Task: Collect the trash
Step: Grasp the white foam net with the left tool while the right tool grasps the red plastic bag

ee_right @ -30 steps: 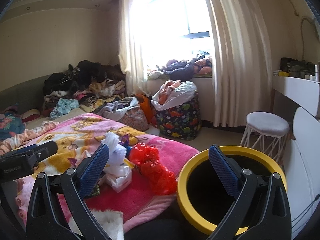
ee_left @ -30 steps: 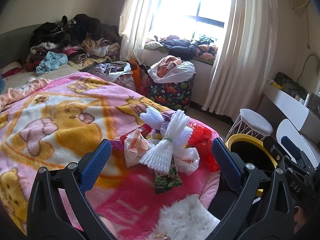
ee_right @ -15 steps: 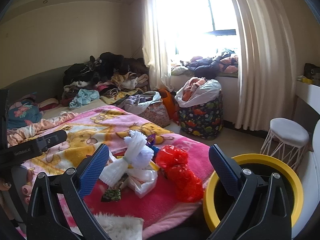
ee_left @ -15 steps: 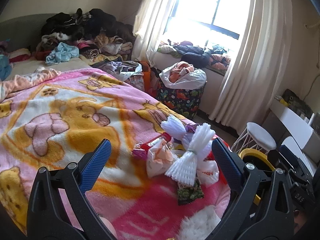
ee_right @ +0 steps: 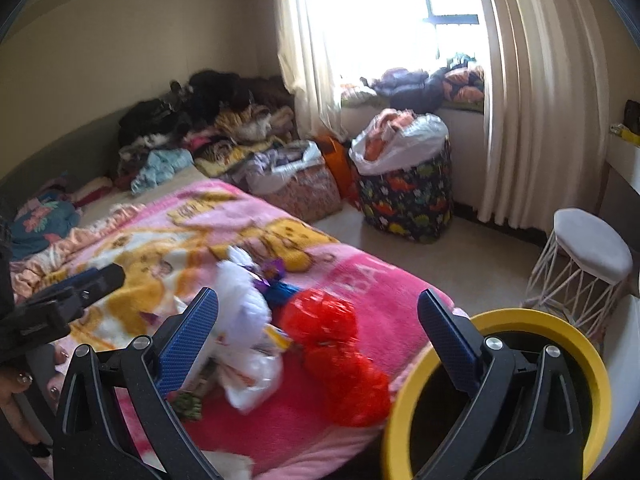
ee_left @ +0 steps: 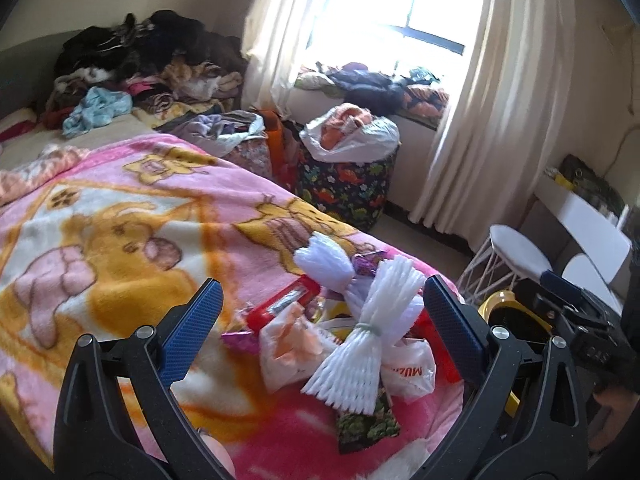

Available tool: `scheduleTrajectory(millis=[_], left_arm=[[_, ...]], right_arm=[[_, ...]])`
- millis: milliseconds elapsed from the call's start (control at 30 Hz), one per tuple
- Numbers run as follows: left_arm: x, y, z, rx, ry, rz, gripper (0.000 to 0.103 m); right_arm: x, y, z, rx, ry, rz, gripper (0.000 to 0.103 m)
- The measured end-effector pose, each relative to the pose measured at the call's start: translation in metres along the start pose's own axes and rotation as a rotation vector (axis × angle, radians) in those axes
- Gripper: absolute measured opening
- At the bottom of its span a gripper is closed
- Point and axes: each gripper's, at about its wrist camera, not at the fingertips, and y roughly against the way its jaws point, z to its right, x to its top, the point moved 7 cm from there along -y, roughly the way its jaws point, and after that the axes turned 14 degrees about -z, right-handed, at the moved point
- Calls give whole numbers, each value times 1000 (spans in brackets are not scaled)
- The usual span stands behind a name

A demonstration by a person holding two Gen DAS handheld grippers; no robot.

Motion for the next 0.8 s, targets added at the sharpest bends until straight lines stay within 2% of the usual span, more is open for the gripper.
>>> scheduleTrajectory(millis=[133,200,267,333,467,500,667,767,800], left_arm=[[3,-18,17,3,-65,-50,91],[5,-27,23,4,-92,-69,86],[5,-36,27,-3,-110,-95,80],[4,-44,33,-19,-133,-124,72],[2,-60,41,-65,-160,-178,63],[1,-65,41,-74,-160,-197,59],[-1,-85,46,-101,-169,-263,53],[-4,-96,47,-99,-179,-304,45],[-5,-98,47,-101,-177,-314,42]], right_arm=[[-3,-22,17,-6,-34,-83,97],[-6,-32,22,0,-43,-125,96],[-7,-43,23,17,-44,-160,91],[-5,-53,22,34,-40,-186,82],[-3,-75,19,74,-25,-254,78],[-2,-80,16,81,-19,-273,74],[-4,-107,10,124,-8,-361,70],[-7,-119,7,164,-17,-400,65],[-9,-122,5,176,-18,-411,54]])
